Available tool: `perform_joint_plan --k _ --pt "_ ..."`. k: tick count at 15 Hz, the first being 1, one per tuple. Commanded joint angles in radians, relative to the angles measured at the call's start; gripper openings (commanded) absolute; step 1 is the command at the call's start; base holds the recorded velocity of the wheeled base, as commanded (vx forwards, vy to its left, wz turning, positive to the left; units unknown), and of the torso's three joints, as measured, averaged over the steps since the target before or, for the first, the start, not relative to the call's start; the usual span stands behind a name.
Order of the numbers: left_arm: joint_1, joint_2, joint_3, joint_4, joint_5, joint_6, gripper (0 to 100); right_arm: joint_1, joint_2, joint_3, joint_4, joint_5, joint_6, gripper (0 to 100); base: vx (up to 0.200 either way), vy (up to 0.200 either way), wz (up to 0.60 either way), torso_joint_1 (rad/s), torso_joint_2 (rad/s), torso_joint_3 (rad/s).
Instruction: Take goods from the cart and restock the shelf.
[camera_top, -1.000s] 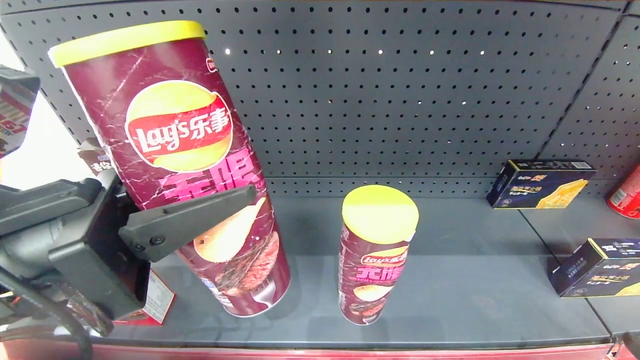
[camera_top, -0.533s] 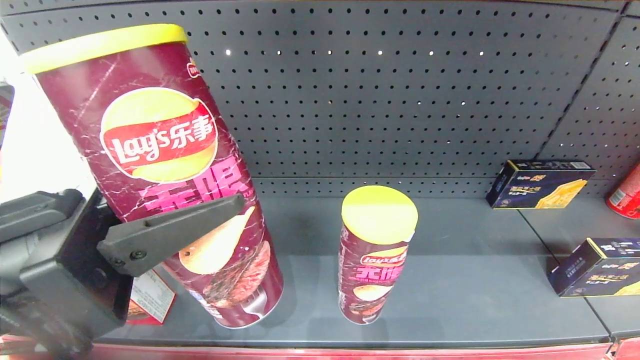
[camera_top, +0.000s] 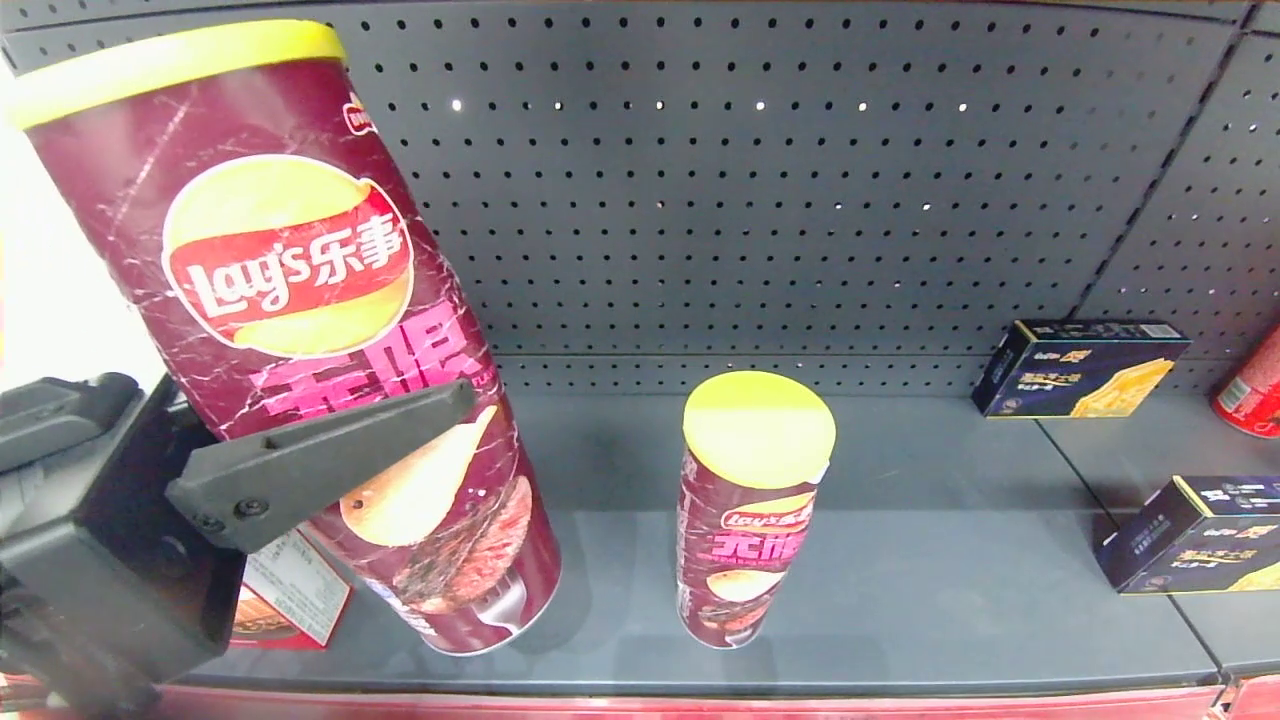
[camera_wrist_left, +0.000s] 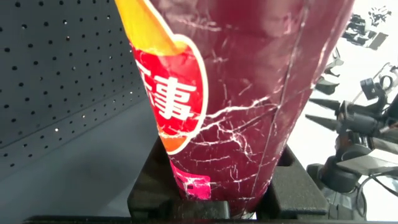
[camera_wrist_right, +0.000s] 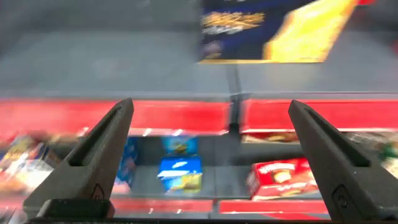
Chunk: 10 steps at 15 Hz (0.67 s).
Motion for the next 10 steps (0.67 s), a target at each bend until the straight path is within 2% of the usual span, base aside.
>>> perform_joint_plan --k 1,7,10 --pt "0.000 -0.002 0.000 -0.001 -0.001 -0.001 0 -0.013 -0.033 -0.001 0.032 0.034 -0.030 100 0.000 0.000 0.00 0.000 0.00 0.000" --pt "0.000 0.013 -0.020 0.007 -0.010 -0.001 0 -0.013 -0.033 0.001 0.031 0.032 -0.020 100 0.000 0.000 0.00 0.000 0.00 0.000" --pt "0.006 0.139 -0.078 0.006 -0.010 0.001 0 -0.013 -0.033 0.001 0.031 0.032 -0.020 100 0.000 0.000 0.00 0.000 0.00 0.000"
